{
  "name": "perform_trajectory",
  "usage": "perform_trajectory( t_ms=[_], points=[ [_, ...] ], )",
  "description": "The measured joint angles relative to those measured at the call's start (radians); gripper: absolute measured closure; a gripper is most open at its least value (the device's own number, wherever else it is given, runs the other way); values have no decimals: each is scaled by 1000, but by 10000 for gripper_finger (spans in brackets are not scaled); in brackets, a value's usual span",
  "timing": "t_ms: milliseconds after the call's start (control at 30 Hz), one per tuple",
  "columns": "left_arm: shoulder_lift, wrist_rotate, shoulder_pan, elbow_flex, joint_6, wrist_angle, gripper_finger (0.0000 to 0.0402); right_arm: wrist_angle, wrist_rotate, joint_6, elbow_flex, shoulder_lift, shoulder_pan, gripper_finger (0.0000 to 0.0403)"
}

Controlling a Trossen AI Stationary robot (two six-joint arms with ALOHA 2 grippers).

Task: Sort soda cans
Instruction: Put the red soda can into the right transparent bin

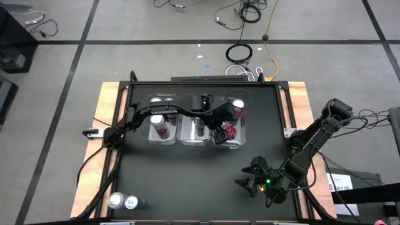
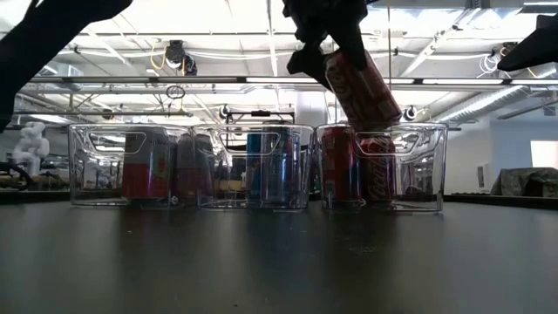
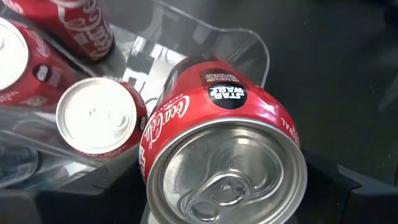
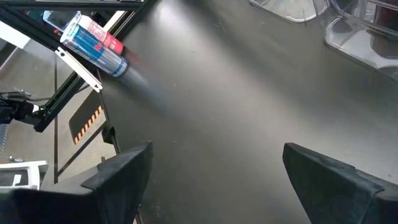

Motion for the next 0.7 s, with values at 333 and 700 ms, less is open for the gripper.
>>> perform_trajectory(
  t_ms=[333,700],
  points=[
    [-7,1,-28,0,-2,-4,94,-60,-7,-8,0,0,0,51],
    [-45,5,-99,15,-3,0,94,-68,-7,9,0,0,0,51]
  ],
)
